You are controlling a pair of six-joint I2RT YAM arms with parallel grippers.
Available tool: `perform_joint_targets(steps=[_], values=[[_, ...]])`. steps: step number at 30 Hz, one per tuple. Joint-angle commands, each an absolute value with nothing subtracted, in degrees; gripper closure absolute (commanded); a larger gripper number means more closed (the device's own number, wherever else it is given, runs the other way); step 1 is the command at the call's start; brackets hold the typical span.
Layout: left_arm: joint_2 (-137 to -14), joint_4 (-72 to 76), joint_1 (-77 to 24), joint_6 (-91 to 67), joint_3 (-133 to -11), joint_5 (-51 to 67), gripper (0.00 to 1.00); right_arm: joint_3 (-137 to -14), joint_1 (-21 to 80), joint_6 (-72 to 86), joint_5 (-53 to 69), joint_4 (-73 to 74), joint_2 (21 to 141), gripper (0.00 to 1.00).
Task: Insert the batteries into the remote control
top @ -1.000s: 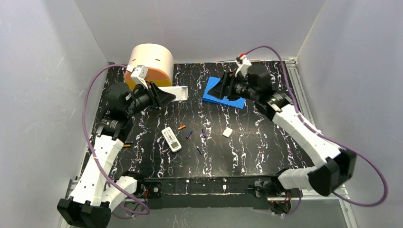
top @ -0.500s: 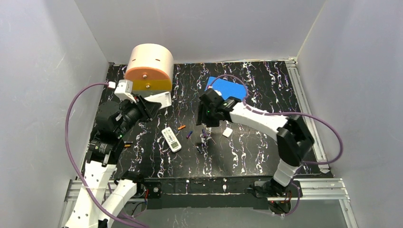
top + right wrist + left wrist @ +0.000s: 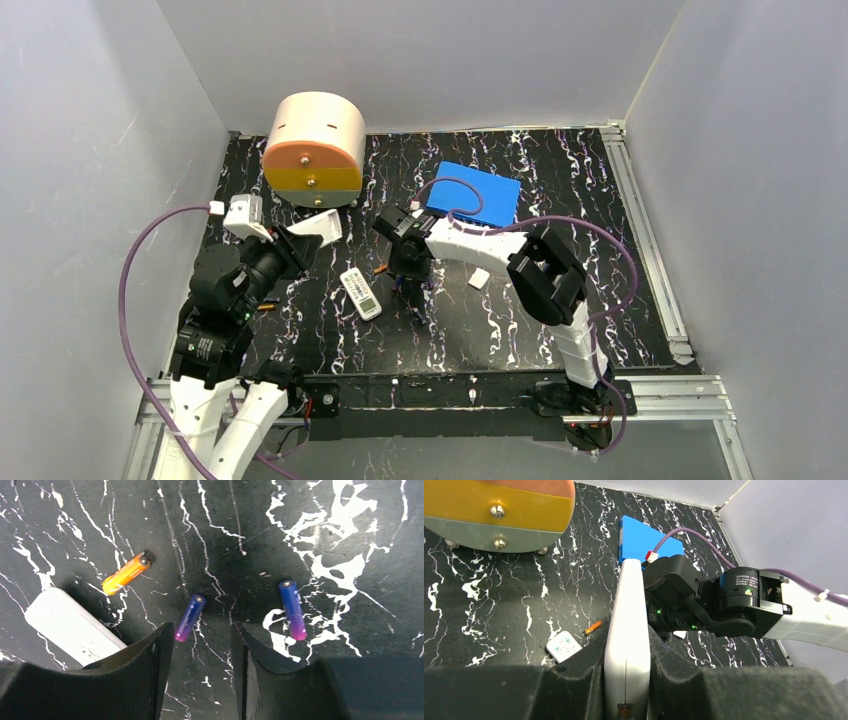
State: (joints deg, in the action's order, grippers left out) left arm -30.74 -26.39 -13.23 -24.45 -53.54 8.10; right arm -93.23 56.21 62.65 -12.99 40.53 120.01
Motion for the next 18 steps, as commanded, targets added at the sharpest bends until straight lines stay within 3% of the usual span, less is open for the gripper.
perform_joint_targets(steps=[1,5,14,18], values=[[-29.2,-28.6,-13.3,-23.4,-53.1,6.2,1.0,-98.0,57.4,65.9,-15.6,44.7,121.5,0.46],[-28.6,-29.6,-13.3,-22.7,-53.4,5.3,1.0,-99.0,57.9,66.0,-15.5,46.8,123.3,0.46],[-27.7,-30.2,-13.3,-22.8,-53.0,5.6,1.0,-101.3,59.1,65.3,-17.9,49.6,125.7,0.6],[-27.5,-30.2,-13.3,-23.3,-52.9,5.8,1.0,-103.4,59.5,63.5,-20.8,51.9,127.8,0.61]])
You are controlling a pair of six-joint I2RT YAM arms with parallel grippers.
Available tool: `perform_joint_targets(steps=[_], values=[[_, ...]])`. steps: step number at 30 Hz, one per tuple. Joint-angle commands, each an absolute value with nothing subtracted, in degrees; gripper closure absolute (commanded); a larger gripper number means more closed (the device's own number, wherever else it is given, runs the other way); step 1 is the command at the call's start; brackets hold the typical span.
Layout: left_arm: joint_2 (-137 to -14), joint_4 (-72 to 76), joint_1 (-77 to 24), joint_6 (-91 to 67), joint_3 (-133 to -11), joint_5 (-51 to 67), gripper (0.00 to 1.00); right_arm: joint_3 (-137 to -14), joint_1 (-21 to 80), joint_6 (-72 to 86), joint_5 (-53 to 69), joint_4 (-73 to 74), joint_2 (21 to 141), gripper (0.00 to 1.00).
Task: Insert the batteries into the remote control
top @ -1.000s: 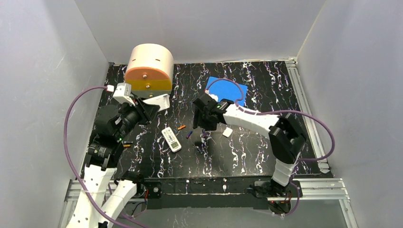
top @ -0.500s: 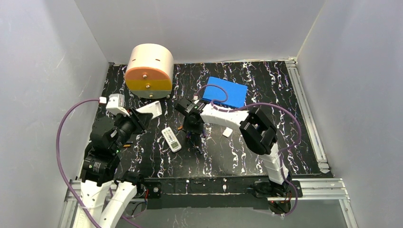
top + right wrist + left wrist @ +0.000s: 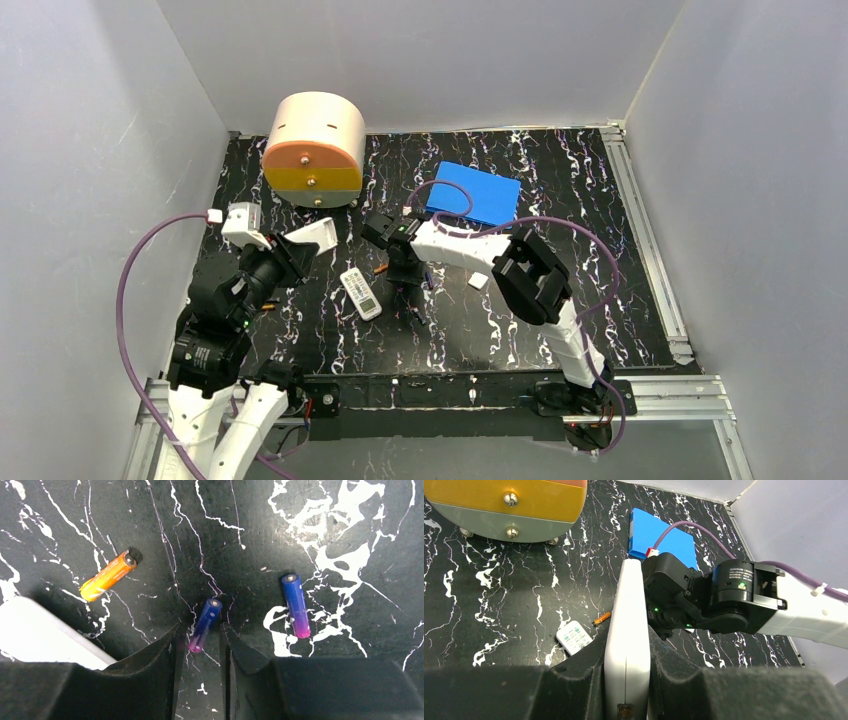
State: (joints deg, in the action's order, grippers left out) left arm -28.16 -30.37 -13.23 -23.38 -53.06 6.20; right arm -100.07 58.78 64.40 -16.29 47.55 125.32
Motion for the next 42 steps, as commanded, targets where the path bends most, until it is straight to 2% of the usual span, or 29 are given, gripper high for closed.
perform_joint_targets(steps=[1,11,12,14,22,26,34,42], values=[[-27.4,-30.1,-13.2,-23.4,-52.9,5.8,1.0,-103.6,59.6,63.2,-21.0,52.4,128.3,0.61],[-27.5,-29.3,-13.2,-23.9,-52.5,6.7,1.0,-101.1,59.8,61.8,-23.5,52.8,128.0,0.64],[-27.6,-29.1,-13.3,-24.0,-52.4,6.9,1.0,-100.7,59.8,61.5,-23.5,52.5,127.9,0.66],[-27.8,-28.9,-13.2,-24.0,-52.4,7.2,1.0,-99.9,59.9,60.6,-23.0,51.0,127.6,0.78],[-29.7,-27.6,-13.3,-23.4,-52.6,11.3,1.0,-100.2,59.8,56.3,-23.8,48.3,126.4,0.99],[-31.7,-26.4,-13.2,-22.8,-53.0,16.0,1.0,-99.3,59.9,53.1,-28.6,45.5,119.9,0.99],[-37.2,-17.0,-13.2,-28.3,-53.4,25.4,1.0,-92.8,58.7,47.5,-37.9,39.7,99.2,0.99],[-45.9,-2.9,-13.3,-38.7,-54.6,35.3,1.0,-91.7,57.9,38.0,-38.9,27.4,80.9,0.97]])
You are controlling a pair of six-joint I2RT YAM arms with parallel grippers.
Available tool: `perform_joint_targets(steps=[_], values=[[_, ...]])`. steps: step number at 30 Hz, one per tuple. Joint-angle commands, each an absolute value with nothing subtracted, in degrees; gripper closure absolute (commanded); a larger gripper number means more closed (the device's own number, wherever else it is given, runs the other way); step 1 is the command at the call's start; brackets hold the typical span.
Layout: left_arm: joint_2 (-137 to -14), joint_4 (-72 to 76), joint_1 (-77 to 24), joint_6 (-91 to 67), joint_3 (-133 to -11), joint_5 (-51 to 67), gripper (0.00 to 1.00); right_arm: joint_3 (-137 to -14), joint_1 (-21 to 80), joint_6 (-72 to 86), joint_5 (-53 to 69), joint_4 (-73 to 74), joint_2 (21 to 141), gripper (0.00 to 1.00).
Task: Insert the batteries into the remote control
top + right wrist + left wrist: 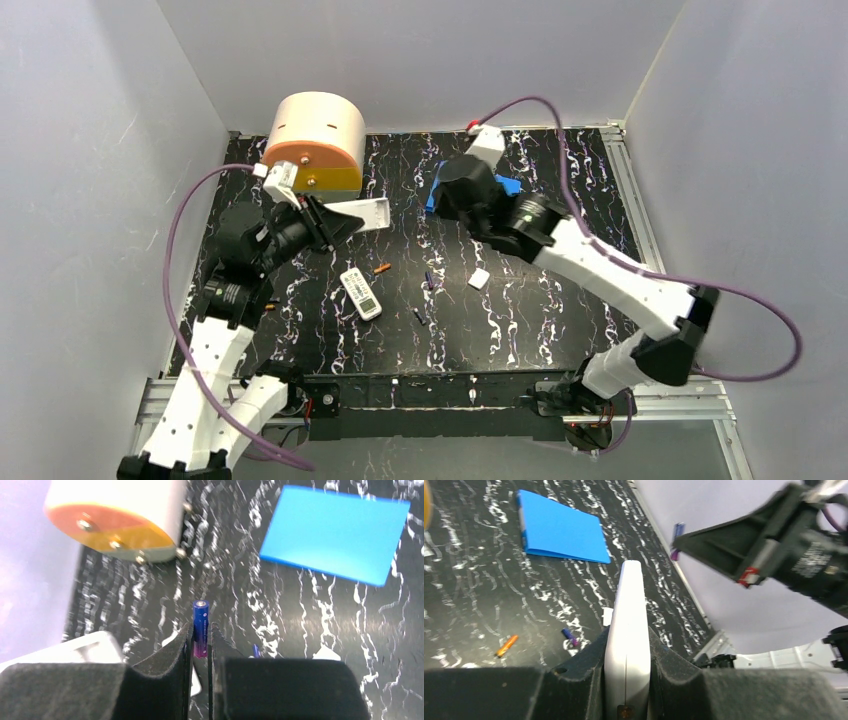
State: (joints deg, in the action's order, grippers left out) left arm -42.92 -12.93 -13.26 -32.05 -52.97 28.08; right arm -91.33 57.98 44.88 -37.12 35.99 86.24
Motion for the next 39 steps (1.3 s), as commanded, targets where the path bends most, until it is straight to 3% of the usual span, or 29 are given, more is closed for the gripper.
perform_joint_targets(steps=[1,5,12,20,39], values=[[-46.9,-0.9,-13.3,-40.3,-54.6,36.8,1.0,-90.8,57.9,35.8,-36.7,24.3,78.9,0.96],[-52.1,6.8,-13.9,-47.5,-55.9,42.1,1.0,-86.7,57.9,29.1,-29.5,12.2,71.8,0.96],[-60.3,20.9,-16.9,-58.9,-58.0,46.0,1.0,-93.0,58.0,24.2,-20.5,15.9,72.3,0.95],[-66.2,40.4,-20.7,-72.0,-52.4,41.5,1.0,-92.4,57.9,22.7,-26.0,19.1,72.6,0.95],[-65.6,46.8,-20.9,-74.2,-48.9,42.2,1.0,-90.3,57.9,20.5,-27.1,19.9,73.5,0.95]])
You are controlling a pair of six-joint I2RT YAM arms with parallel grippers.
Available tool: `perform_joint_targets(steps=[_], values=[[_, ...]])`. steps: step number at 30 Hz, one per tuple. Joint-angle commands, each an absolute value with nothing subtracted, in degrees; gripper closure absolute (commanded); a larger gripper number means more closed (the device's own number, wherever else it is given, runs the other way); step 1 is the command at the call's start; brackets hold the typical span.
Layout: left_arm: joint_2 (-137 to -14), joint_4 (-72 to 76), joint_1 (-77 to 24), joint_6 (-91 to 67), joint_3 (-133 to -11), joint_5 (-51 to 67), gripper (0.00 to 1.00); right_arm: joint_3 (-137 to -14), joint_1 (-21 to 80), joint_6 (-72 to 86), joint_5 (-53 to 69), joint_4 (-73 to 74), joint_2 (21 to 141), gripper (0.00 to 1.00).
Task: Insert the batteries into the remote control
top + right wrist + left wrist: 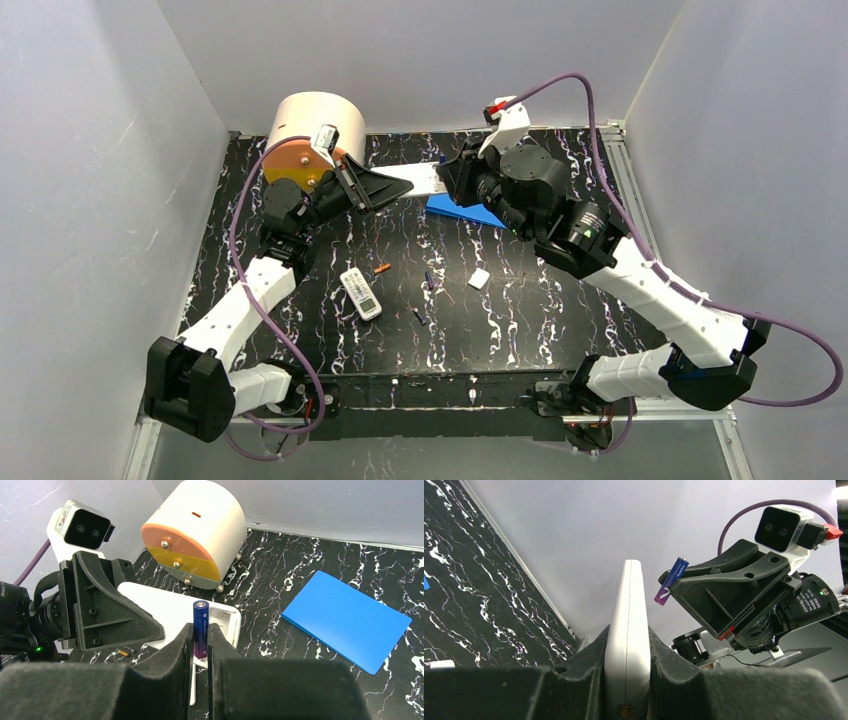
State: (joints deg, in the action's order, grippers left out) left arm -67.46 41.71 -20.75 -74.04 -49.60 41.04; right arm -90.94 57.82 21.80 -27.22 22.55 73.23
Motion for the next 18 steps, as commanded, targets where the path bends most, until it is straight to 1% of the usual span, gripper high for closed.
perform_joint_targets(steps=[1,7,15,17,18], values=[[-65.7,47.3,-21.0,-74.2,-48.8,42.4,1.0,-89.8,57.9,20.5,-26.6,19.6,73.4,0.95],[-66.4,49.6,-21.3,-75.7,-48.7,42.8,1.0,-87.0,57.9,21.2,-26.1,18.0,72.6,0.95],[-66.5,51.3,-21.7,-76.8,-48.0,42.7,1.0,-86.2,57.9,21.5,-26.7,16.3,72.8,0.95],[-66.4,51.7,-21.7,-77.1,-47.9,42.4,1.0,-85.8,57.8,21.7,-26.7,16.5,72.7,0.95],[-66.3,51.9,-21.7,-77.3,-47.8,42.3,1.0,-85.6,57.9,21.9,-26.6,16.5,72.6,0.93]])
